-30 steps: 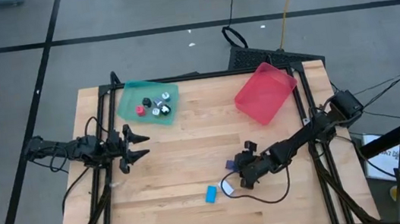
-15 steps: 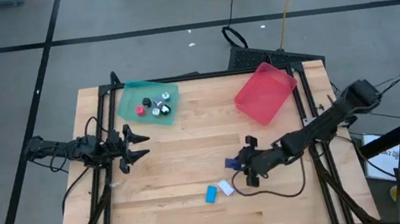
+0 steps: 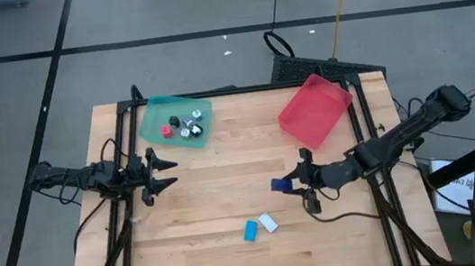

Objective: Pick & Place Office items
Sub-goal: Put the dark blue digital clock into the red bin

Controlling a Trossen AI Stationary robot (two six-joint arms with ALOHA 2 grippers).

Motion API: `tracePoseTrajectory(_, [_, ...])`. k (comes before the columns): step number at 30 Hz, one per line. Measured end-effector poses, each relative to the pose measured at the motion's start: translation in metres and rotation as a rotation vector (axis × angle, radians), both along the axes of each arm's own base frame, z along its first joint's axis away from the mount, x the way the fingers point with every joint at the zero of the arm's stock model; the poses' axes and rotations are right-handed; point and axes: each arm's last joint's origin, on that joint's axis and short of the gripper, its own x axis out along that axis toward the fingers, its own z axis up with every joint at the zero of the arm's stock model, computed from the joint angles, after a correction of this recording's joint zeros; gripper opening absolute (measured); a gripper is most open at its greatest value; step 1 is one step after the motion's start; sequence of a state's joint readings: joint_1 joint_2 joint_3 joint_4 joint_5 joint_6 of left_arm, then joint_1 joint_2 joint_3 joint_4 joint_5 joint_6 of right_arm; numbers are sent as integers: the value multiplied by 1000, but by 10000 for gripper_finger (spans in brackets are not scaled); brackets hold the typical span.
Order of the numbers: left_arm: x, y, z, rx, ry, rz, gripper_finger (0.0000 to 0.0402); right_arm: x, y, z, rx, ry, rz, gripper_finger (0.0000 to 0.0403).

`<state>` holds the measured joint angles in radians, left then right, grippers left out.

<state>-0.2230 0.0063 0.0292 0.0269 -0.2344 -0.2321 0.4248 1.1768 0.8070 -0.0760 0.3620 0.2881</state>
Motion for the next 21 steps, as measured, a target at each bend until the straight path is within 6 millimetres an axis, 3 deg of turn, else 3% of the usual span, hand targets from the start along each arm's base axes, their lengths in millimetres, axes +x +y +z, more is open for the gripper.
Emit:
tracePoseTrajectory(5, [0, 0, 0, 0, 0, 0, 253, -10, -5, 3, -21, -17, 10, 154])
tracePoseTrajectory(14, [0, 0, 0, 0, 0, 0, 253, -35, -21, -35, 0, 22, -171, 152])
tracePoseTrajectory(21, [0, 0, 0, 0, 0, 0, 253, -51, -32, -45, -48, -13, -282, 151])
